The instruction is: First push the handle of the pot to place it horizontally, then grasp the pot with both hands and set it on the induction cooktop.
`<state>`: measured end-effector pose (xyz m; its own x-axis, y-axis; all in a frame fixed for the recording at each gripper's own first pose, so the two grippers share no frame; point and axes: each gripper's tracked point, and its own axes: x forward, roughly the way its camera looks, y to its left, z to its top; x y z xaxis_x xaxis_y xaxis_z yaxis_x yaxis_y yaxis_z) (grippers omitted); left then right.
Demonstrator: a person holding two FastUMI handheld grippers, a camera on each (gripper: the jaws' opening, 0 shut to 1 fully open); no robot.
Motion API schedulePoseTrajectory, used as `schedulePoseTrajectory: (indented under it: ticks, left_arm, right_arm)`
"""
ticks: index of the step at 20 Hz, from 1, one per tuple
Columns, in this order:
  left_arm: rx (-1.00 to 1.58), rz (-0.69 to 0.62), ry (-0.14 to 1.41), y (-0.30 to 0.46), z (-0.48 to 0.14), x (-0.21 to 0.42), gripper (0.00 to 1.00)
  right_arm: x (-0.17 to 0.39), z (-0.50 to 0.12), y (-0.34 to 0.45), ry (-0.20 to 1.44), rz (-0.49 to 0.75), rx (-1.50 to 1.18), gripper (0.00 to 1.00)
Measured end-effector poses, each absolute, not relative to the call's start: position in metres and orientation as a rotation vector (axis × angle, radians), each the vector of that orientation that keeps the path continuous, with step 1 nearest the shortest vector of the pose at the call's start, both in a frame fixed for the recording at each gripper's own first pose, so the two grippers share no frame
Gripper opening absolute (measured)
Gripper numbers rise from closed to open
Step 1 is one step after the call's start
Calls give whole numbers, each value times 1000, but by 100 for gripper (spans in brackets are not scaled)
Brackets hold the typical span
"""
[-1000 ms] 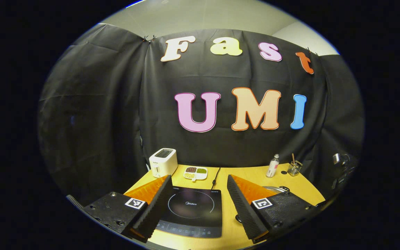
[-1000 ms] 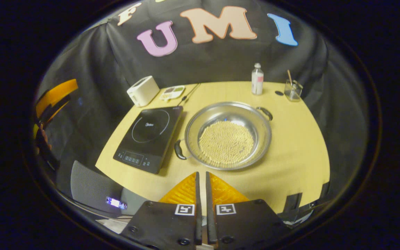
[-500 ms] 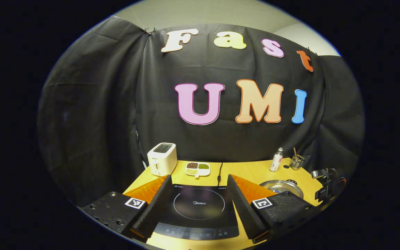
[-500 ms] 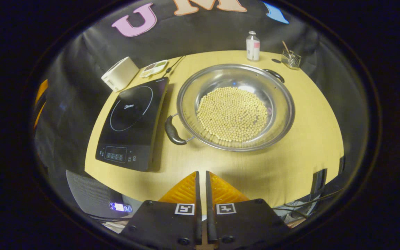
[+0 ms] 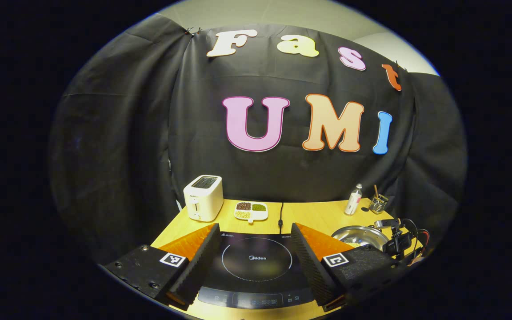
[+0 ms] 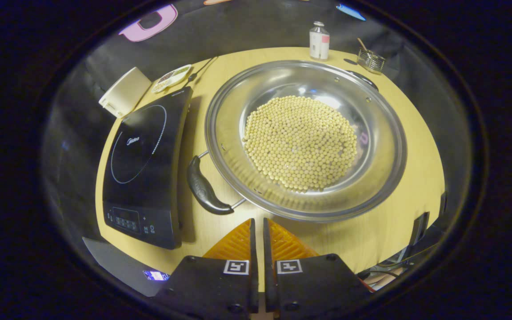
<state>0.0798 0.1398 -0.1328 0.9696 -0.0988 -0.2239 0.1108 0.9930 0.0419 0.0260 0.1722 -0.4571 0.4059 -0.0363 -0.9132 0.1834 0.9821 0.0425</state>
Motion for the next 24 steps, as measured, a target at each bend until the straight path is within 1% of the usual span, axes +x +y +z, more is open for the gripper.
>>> schedulePoseTrajectory:
  ticks: [5,10,15,16,17,18,19,20,23,24]
  left_arm:
    - [27,-79,246,155,-144,75,96]
    - [19,-65,258,166,-150,70,96]
    - [25,-65,261,173,-150,68,96]
    - [25,-65,261,173,-152,67,96]
    - [24,-65,262,174,-151,67,96]
    - [23,-66,266,173,-153,65,96]
    - [22,-65,270,173,-154,65,96]
    - [22,-65,274,174,-156,63,96]
    - [20,-63,285,174,-158,61,96]
    - [18,-63,287,175,-158,60,96]
  right_arm:
    - [40,-466,191,1162,-179,158,8]
    - [53,-466,204,1162,-178,159,8]
    - [80,-465,215,1150,-171,162,8]
    - [84,-466,216,1147,-173,166,1]
    - [88,-464,216,1143,-176,174,3]
    - [94,-465,219,1141,-180,189,8]
    - [101,-466,221,1140,-185,205,9]
    - [103,-466,224,1137,-189,223,12]
    - [119,-465,232,1125,-199,261,9]
    - [124,-464,233,1120,-202,264,0]
